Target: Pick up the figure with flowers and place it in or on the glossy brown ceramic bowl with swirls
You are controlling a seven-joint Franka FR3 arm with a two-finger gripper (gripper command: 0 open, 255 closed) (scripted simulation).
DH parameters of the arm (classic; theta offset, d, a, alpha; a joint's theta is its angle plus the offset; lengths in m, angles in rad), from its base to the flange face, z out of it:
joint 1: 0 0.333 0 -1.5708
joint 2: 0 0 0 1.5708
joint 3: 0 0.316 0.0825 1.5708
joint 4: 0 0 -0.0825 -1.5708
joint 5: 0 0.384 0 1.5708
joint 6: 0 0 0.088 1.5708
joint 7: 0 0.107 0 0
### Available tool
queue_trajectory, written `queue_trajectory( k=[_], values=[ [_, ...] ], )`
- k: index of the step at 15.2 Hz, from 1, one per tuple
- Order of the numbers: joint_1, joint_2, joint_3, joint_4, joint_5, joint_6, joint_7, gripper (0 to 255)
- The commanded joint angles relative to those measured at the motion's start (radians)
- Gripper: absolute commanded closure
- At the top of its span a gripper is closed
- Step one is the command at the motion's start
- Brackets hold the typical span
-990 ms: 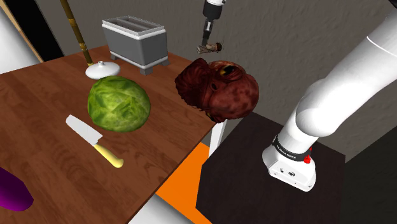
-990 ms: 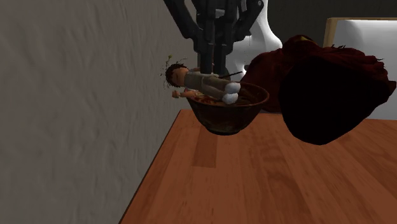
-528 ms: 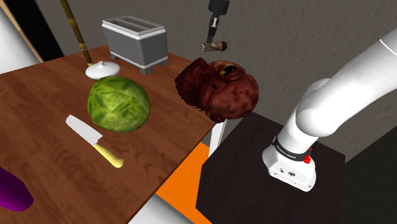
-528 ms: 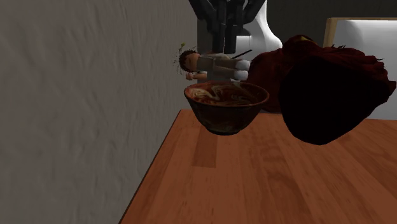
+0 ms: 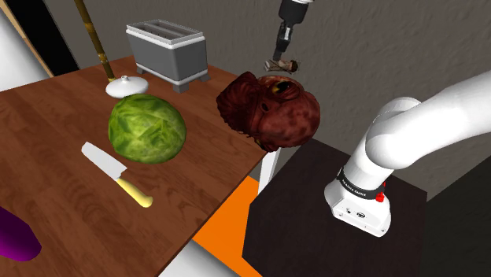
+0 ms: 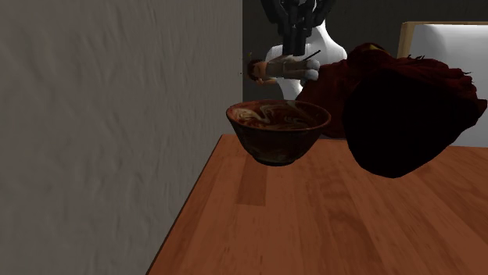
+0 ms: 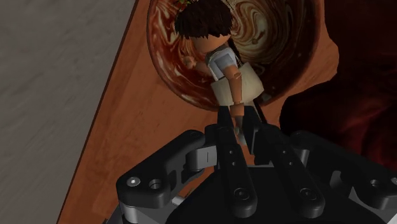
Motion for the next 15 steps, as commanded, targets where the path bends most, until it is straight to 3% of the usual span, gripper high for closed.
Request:
queue_trajectory(
  k=[1,15],
  values=[
    [-0.001,-0.020,0.002,-0.037,-0.001,0.016,0.003,255],
    [-0.004,0.002,-0.006,-0.199,-0.007,0.200,0.000,255]
  ],
)
